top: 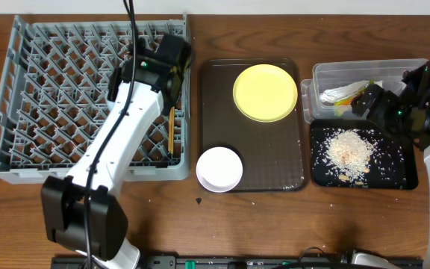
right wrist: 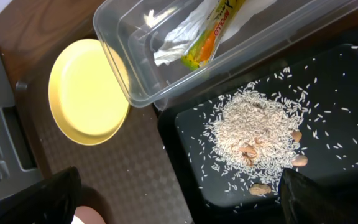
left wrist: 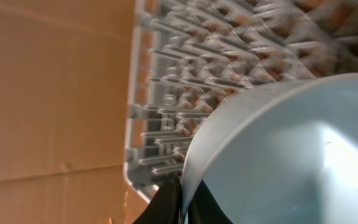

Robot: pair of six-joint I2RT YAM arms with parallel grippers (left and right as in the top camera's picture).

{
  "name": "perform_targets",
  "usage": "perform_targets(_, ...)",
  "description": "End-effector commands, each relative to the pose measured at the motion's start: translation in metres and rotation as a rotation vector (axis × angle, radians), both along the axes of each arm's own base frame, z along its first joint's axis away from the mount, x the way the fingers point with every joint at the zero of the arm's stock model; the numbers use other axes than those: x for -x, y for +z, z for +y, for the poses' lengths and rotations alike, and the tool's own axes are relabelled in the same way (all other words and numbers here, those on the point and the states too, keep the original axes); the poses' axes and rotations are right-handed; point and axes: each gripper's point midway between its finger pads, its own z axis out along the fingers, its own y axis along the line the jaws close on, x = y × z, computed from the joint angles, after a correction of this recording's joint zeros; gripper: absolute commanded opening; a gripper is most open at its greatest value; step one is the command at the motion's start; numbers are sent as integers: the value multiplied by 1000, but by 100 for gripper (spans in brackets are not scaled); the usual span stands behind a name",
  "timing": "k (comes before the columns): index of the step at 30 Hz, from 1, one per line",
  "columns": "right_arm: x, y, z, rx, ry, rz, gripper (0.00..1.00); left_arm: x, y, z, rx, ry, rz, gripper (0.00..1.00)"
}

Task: Sort waste into correct bins and load items into the dishwasher
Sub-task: 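Carry the blue bowl into the dish rack with the left gripper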

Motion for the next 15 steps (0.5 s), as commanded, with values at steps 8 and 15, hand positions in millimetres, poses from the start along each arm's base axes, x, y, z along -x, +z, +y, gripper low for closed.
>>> perform_targets(8,-2,2,-1,-2,-6,-4,99,-5,-10,29,-241,106,-149,7)
perform_targets(15,-2,2,-1,-2,-6,-4,99,8,-19,28,-218,116,-117,8)
